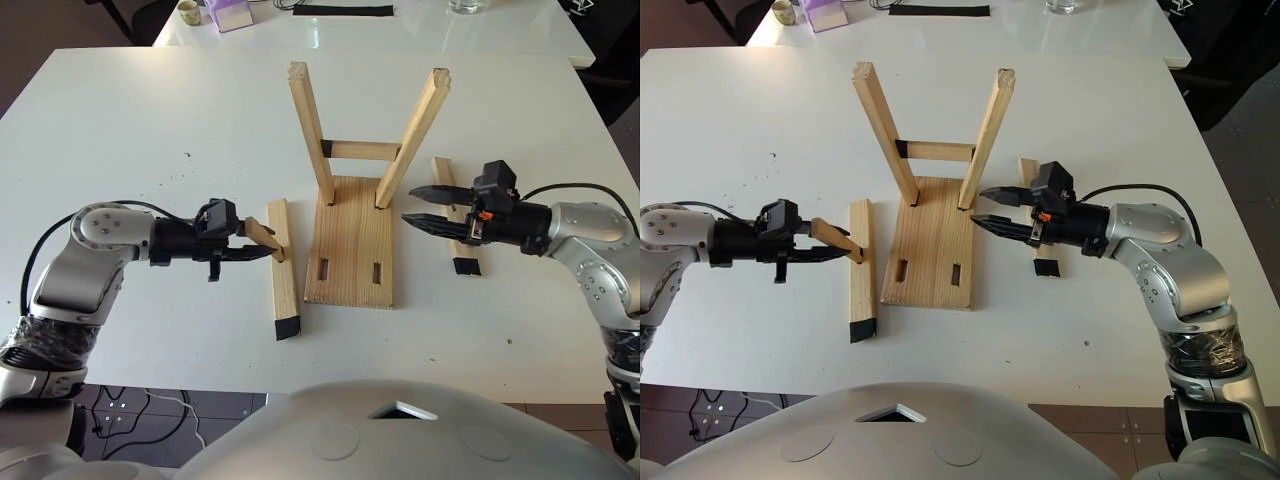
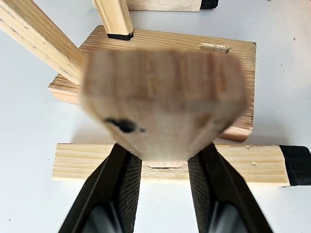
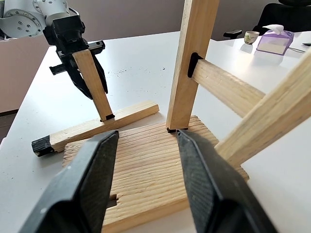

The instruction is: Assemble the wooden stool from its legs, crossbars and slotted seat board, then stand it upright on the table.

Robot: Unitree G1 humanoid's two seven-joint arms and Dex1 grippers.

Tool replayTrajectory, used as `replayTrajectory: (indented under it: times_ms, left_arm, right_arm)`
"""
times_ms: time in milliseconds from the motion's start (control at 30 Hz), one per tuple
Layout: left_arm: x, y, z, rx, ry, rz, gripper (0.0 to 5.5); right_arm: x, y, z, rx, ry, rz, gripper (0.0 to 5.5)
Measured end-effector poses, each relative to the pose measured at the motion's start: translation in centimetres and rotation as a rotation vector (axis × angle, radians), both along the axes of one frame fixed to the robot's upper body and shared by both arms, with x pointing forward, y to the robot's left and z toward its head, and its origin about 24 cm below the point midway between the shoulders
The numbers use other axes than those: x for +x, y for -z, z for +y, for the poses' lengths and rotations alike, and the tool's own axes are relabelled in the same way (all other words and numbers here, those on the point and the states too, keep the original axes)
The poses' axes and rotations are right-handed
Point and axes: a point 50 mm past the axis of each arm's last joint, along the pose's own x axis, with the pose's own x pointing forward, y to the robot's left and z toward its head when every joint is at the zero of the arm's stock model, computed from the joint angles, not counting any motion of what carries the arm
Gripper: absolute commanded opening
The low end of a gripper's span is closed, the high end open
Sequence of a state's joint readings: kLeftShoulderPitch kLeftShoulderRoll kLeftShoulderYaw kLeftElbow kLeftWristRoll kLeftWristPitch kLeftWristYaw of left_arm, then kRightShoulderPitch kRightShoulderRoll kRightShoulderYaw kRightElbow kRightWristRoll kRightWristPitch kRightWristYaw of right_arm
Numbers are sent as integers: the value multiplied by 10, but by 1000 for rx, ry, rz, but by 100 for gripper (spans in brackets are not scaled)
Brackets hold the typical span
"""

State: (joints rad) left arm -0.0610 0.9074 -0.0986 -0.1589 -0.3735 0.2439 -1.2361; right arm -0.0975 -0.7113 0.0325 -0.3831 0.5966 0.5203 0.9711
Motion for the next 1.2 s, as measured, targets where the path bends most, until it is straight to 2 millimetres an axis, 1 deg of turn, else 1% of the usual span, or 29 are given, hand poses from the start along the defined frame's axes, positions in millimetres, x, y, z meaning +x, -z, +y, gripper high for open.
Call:
replayTrajectory:
  times_ms: [100,300,867,900,933,967,1000,1067,1200]
  left_arm:
    - [-1,1,-7,-2,25,-24,129]
    - [-3,2,-14,21,70,-76,129]
    - [2,5,-26,-10,38,-59,129]
    - [3,6,-26,-17,23,-60,165]
    - [4,8,-27,-26,3,-65,170]
    - [4,21,-21,33,-48,-14,193]
    - [-2,39,-14,53,-103,52,202]
    - [0,41,-14,48,-115,33,237]
    - [0,51,-17,-4,-167,-43,293]
  right_arm:
    - [0,1,1,-4,2,-1,218]
    - [0,1,2,2,4,-1,218]
    - [2,6,3,-7,18,-1,218]
    - [2,6,3,-12,19,-1,218]
    - [2,6,3,-12,18,-1,218]
    - [2,6,3,-11,16,-2,218]
    - [1,7,2,-13,19,0,218]
    - [2,9,2,-14,20,8,218]
    - [4,12,0,-22,19,16,218]
